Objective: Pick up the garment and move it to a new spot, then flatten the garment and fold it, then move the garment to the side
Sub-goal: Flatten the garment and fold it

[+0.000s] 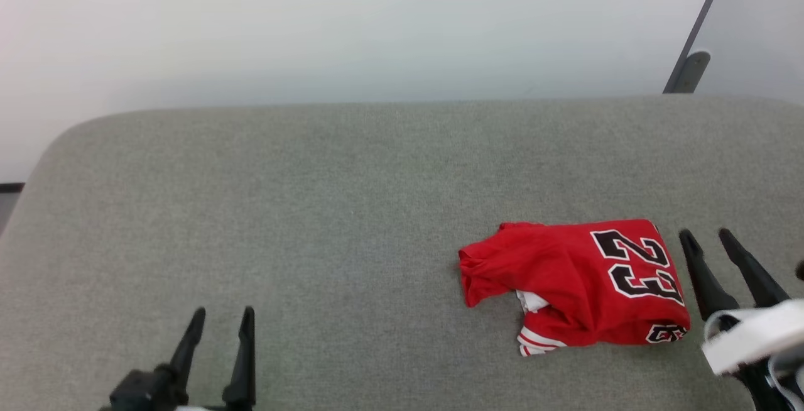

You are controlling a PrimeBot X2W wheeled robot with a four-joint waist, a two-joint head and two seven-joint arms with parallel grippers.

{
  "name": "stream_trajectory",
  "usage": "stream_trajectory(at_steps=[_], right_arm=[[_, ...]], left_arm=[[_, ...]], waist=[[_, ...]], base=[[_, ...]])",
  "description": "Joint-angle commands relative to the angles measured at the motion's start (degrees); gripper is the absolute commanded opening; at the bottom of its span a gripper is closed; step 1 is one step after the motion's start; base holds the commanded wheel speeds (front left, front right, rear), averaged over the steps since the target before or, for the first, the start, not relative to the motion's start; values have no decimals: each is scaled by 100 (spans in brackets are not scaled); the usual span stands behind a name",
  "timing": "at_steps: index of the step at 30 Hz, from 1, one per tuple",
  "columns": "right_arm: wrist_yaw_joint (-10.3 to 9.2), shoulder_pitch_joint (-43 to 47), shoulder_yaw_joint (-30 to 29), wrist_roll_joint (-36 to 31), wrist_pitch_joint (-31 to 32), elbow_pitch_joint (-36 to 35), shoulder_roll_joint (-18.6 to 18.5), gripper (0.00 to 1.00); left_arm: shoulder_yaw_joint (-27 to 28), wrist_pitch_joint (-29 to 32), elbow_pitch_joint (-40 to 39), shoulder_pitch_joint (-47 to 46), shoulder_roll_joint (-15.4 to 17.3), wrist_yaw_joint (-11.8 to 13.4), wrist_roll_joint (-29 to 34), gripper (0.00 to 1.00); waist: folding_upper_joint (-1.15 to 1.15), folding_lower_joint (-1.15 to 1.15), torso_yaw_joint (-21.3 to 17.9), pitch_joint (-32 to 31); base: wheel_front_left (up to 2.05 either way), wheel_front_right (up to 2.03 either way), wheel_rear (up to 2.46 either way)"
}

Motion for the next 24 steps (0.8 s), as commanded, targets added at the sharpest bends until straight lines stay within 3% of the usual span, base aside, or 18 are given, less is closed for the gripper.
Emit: stream_trajectory(at_steps=[1, 15, 24], right_arm=[[-8, 196, -170, -144, -26, -119, 39, 100], [-8, 2230, -1759, -1255, -31, -1541, 407, 100], [-8, 2573, -2005, -1413, 57, -1976, 581, 100]], left_arm=[[-23, 1, -27, 131, 13, -10, -23, 100], [84, 1, -705, 939, -119, -11, 75, 100], [48, 1, -835, 1018, -150, -11, 111, 100]], waist=[[0, 0, 27, -102], [0, 0, 384, -243], [0, 0, 444, -190]], base=[[0, 0, 0], [0, 0, 0], [0, 0, 0]])
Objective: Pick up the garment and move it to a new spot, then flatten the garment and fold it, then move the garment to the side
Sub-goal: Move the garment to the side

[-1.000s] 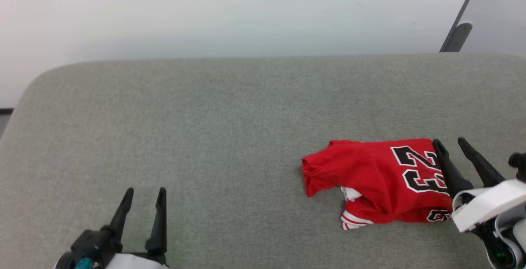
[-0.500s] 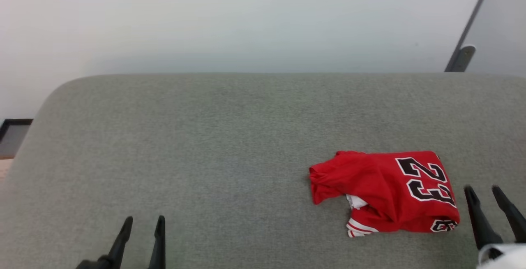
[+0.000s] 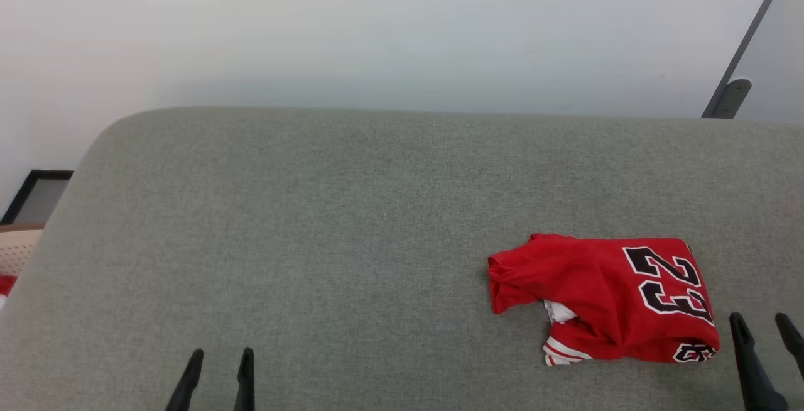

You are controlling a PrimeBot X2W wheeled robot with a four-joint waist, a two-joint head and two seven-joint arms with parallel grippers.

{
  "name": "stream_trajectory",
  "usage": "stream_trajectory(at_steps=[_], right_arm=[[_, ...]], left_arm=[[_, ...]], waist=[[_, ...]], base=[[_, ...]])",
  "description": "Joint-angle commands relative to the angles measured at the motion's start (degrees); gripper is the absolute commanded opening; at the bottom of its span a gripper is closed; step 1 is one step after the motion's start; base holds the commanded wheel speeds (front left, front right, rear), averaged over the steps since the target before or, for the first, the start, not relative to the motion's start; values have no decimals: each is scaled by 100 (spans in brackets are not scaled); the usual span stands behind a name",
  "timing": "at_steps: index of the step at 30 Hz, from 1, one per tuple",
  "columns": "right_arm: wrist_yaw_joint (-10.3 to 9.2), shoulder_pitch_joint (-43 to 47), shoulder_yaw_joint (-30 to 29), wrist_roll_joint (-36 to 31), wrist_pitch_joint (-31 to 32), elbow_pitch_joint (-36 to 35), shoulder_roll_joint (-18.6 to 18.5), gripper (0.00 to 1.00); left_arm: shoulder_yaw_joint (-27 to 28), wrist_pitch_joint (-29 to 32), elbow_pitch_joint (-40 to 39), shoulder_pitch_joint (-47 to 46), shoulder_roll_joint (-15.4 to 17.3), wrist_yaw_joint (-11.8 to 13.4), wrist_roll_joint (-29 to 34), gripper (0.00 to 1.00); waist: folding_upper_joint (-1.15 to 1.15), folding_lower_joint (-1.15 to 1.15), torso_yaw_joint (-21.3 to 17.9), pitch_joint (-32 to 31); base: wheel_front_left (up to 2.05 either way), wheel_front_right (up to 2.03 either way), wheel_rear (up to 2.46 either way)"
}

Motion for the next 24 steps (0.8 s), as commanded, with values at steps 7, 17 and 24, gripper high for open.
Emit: stream_trajectory(at_steps=[7, 17, 24], right_arm=[[-9, -136, 59, -108, 154, -166, 66, 100], [-9, -1397, 113, 103, 2137, -25, -738, 100], [-9, -2486, 483, 946, 4949, 435, -1382, 100]], left_arm=[[-12, 1, -59, -197, 31, -11, 67, 100], [-35, 1, -133, -732, -82, -11, 109, 100], [-291, 1, -48, -1466, -72, -11, 209, 100]], waist=[[0, 0, -8, 150], [0, 0, -163, 750], [0, 0, -203, 1324]], base=[[0, 0, 0], [0, 0, 0], [0, 0, 0]])
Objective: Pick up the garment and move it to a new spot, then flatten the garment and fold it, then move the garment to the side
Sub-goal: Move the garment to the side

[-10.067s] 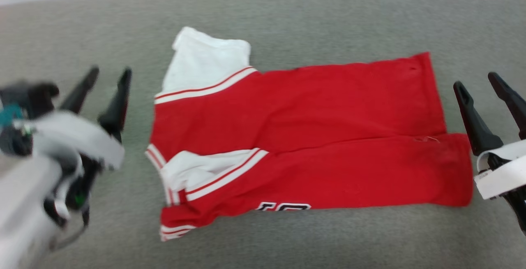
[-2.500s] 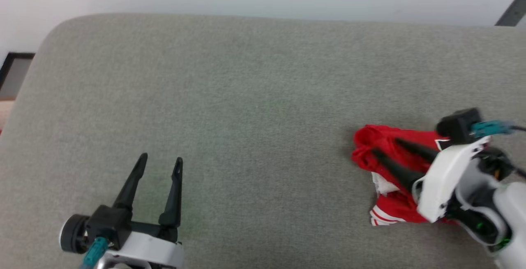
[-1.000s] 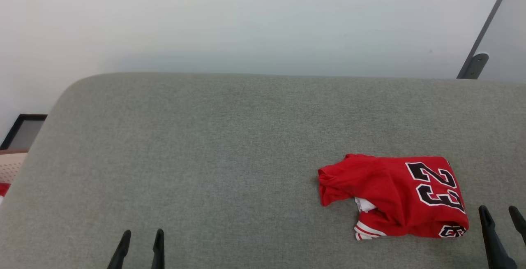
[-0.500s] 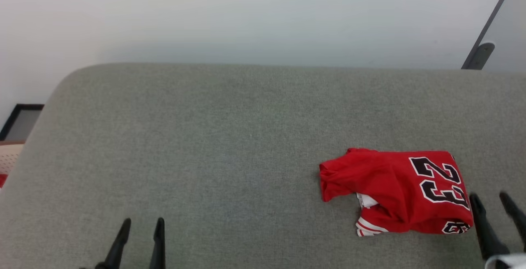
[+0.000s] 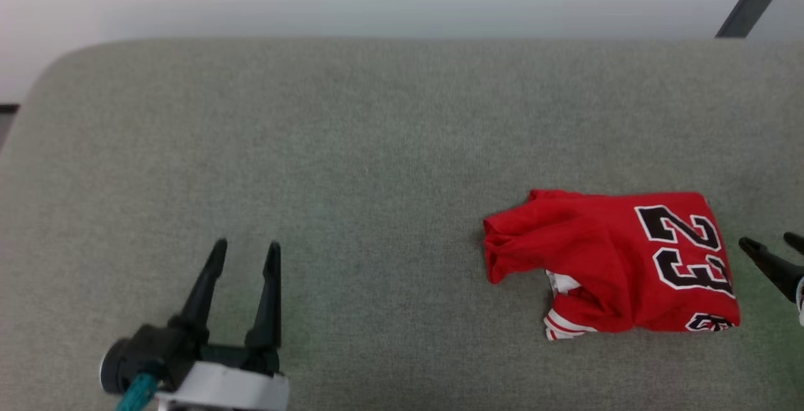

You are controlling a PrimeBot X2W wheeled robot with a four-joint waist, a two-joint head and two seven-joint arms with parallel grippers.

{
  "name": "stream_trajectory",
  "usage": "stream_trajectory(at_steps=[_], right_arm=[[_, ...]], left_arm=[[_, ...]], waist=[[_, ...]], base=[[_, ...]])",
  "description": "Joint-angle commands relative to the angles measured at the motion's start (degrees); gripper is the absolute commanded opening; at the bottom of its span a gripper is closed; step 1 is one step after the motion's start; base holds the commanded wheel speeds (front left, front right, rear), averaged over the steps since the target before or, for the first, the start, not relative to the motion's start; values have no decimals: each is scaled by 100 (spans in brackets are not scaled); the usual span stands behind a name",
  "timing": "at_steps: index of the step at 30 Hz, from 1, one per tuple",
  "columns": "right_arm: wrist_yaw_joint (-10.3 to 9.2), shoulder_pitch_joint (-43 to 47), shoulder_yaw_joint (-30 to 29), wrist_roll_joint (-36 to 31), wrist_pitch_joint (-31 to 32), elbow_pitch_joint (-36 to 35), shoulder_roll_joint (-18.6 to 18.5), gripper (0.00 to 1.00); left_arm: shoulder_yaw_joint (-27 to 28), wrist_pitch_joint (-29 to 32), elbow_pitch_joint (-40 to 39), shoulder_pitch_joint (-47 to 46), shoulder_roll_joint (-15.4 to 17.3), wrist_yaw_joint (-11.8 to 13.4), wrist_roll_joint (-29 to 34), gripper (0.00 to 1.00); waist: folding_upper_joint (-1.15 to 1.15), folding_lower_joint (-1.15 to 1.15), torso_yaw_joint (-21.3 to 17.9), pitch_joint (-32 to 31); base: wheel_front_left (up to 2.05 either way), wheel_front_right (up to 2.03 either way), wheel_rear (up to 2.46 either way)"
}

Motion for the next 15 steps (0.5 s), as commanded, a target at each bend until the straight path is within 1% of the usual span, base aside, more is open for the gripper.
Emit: stream_trajectory(at_steps=[1, 4, 7, 10, 15], right_arm=[[-9, -224, 57, 198, 458, 148, 43, 100], [-9, -577, 185, 297, 1167, 356, 63, 100], [-9, -750, 388, 289, 1559, 504, 154, 100], [-9, -820, 553, 205, 1679, 659, 256, 100], [-11, -786, 850, 90, 1442, 947, 532, 100]], left_arm=[[-13, 1, 26, -200, 0, -9, 71, 100], [-106, 2, 66, -477, -22, -10, 72, 100], [-224, 1, 114, -733, -29, -10, 103, 100], [-293, 1, 156, -954, -43, -10, 103, 100], [-310, 1, 226, -1147, -62, -10, 121, 100]], waist=[[0, 0, -43, 390], [0, 0, -5, 613], [0, 0, 53, 827], [0, 0, 104, 1018], [0, 0, 109, 1185]], base=[[0, 0, 0], [0, 0, 0], [0, 0, 0], [0, 0, 0], [0, 0, 0]])
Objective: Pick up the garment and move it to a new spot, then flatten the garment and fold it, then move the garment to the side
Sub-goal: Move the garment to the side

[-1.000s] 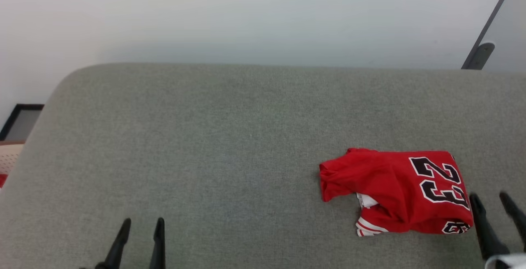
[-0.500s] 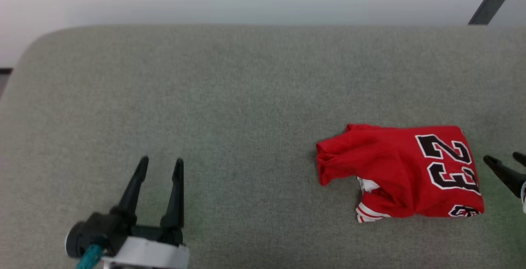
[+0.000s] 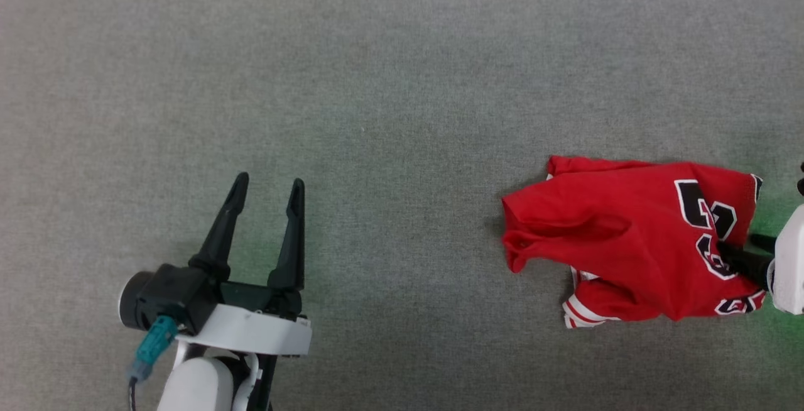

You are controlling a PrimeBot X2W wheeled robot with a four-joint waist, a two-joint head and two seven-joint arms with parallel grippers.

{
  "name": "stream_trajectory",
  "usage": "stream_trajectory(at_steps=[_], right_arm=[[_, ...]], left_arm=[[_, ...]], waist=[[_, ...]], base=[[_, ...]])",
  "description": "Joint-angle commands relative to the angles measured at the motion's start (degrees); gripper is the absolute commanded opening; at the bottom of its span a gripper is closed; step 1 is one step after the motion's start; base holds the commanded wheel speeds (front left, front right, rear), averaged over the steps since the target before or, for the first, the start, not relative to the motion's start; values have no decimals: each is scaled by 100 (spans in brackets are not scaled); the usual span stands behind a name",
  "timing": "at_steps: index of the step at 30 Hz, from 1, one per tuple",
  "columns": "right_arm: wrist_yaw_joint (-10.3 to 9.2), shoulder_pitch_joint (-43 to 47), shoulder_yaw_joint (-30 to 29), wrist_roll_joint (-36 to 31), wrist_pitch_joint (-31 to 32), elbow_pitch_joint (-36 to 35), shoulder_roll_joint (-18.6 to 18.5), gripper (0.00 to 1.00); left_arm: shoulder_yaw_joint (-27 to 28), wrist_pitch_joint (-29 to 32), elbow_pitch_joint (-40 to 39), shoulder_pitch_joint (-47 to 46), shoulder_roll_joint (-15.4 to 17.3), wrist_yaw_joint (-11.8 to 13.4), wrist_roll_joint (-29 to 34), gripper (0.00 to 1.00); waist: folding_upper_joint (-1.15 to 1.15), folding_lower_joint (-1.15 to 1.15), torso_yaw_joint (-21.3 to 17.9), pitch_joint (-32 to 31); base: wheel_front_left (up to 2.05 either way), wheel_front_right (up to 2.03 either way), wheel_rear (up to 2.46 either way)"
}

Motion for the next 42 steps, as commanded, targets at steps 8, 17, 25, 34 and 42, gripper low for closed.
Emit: stream_trajectory(at_steps=[8, 17, 25, 34, 42], right_arm=[[-19, 38, 213, 195, -868, 260, 200, 0], [-12, -185, -526, 450, -1713, 351, -97, 0], [-12, -519, -1055, 409, -2544, 919, -409, 0], [-12, -1707, -1055, -110, -3871, 2141, -501, 0], [-12, -2908, -695, -426, -4767, 3491, -390, 0]], left_arm=[[2, 2, -125, -85, 145, -11, 42, 100], [-236, 0, -160, -350, 585, -12, 126, 100], [-855, 1, -54, -1517, 1167, -11, 279, 100], [-1716, 2, 253, -3227, 1680, -11, 254, 100], [-2252, 2, 516, -4212, 1789, -11, 160, 100]], waist=[[0, 0, -281, 197], [0, 0, -986, 511], [0, 0, -1688, 1077], [0, 0, -2164, 1684], [0, 0, -2185, 2070]], base=[[0, 0, 0], [0, 0, 0], [0, 0, 0], [0, 0, 0], [0, 0, 0]])
